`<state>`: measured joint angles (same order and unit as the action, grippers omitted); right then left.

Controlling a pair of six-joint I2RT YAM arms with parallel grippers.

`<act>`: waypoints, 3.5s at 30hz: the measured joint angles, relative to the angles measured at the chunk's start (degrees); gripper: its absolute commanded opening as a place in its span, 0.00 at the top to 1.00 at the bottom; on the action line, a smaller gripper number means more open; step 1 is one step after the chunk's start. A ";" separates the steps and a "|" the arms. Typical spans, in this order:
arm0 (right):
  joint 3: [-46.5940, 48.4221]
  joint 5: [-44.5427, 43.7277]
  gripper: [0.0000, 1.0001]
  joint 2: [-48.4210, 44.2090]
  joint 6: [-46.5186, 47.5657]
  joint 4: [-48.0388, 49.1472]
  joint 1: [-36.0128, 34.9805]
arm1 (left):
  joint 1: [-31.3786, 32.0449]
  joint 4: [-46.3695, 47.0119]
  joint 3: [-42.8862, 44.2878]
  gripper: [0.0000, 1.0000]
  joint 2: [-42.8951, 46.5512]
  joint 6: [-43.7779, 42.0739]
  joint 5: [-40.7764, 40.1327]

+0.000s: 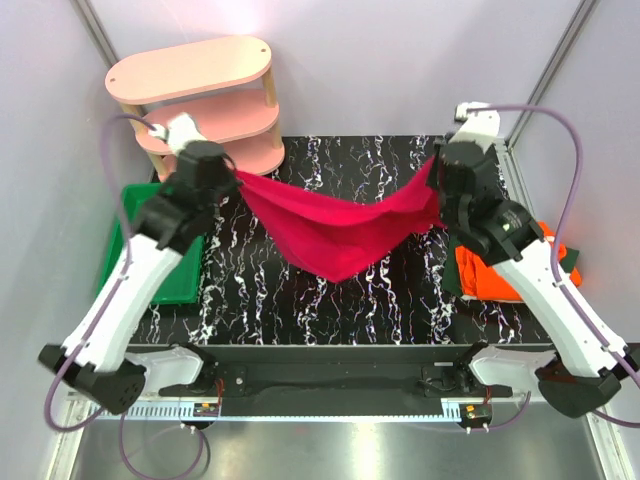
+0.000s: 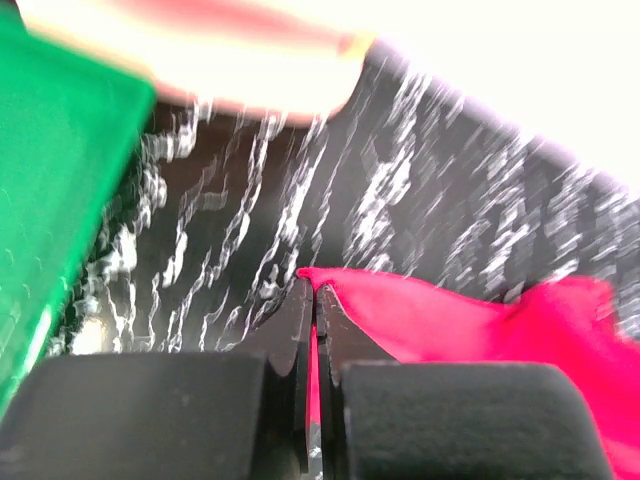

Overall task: Fold and stack the t-shirts
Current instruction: Flatten out the tshirt

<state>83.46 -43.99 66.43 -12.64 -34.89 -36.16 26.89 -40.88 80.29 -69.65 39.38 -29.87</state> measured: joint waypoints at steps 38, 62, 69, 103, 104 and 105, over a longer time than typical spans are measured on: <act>10.36 3.48 1.00 -5.53 9.09 -2.91 4.24 | 4.79 -13.70 10.14 1.00 20.13 -14.40 -10.38; 45.94 15.63 1.00 49.31 1.22 5.22 23.32 | -14.12 5.33 33.09 1.00 -31.78 -22.29 3.72; 39.41 18.05 1.00 44.72 -0.31 7.54 23.19 | -13.57 9.16 27.87 1.00 -26.58 -22.38 4.37; -6.29 -13.94 1.00 -16.17 3.21 -0.42 -18.12 | 23.74 -15.72 0.81 1.00 35.50 -10.23 -18.34; -5.92 -14.10 1.00 -15.52 4.66 1.38 -18.12 | 23.74 -15.26 1.90 1.00 34.97 -10.95 -18.60; -5.79 -14.43 1.00 -14.84 6.03 3.39 -18.14 | 23.74 -14.62 2.67 1.00 34.51 -11.72 -18.84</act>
<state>77.67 -58.41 51.59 -6.61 -31.51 -54.30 50.63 -55.51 82.96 -35.14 27.66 -48.71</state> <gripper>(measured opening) 0.012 0.012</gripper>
